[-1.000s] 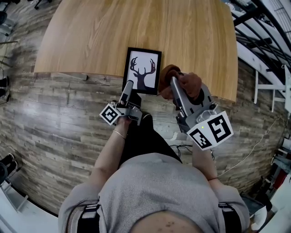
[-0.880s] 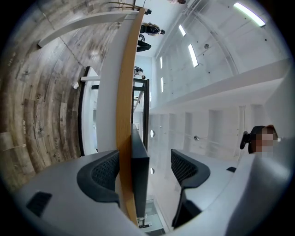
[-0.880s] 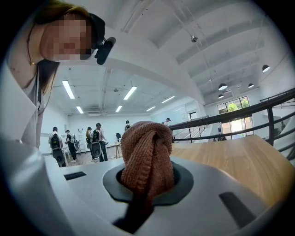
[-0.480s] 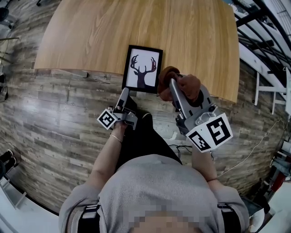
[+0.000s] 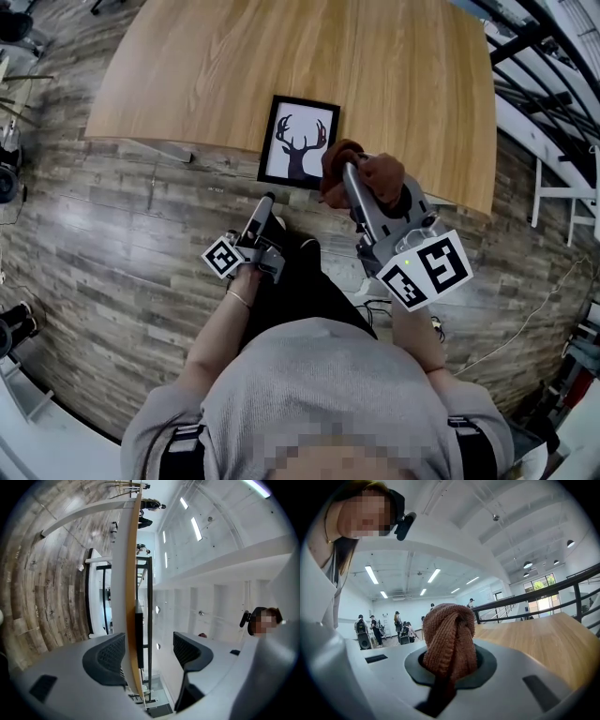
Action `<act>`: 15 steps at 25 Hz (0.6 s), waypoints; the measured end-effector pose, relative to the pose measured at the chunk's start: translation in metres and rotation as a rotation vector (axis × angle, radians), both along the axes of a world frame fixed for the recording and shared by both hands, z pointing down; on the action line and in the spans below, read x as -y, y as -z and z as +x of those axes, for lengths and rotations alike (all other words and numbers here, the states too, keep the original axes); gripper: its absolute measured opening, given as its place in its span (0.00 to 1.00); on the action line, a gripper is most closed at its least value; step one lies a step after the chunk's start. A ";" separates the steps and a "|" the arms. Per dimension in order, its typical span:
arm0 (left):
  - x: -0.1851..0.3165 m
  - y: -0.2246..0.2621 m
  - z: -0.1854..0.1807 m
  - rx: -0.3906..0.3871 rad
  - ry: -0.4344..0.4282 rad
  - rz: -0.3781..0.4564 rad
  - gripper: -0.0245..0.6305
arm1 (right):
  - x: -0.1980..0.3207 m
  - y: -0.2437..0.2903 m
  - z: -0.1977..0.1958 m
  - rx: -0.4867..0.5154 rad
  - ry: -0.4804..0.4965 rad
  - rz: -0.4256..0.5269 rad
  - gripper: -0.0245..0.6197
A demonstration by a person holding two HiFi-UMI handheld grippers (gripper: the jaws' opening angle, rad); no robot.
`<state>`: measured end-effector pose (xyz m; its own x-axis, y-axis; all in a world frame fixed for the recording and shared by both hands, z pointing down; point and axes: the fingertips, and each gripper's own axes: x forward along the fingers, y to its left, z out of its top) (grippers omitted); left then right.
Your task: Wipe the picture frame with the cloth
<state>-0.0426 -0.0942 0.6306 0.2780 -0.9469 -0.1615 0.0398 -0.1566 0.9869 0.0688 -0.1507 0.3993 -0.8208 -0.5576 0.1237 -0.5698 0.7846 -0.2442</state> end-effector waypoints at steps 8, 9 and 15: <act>-0.007 0.058 0.020 0.123 -0.021 0.093 0.06 | -0.006 0.004 0.002 0.020 0.009 0.010 0.11; -0.005 0.066 0.023 0.152 -0.033 0.107 0.05 | -0.007 0.005 0.003 0.023 0.008 0.013 0.11; 0.005 0.108 0.048 0.321 -0.103 0.181 0.05 | -0.014 0.010 0.009 0.025 -0.024 0.033 0.11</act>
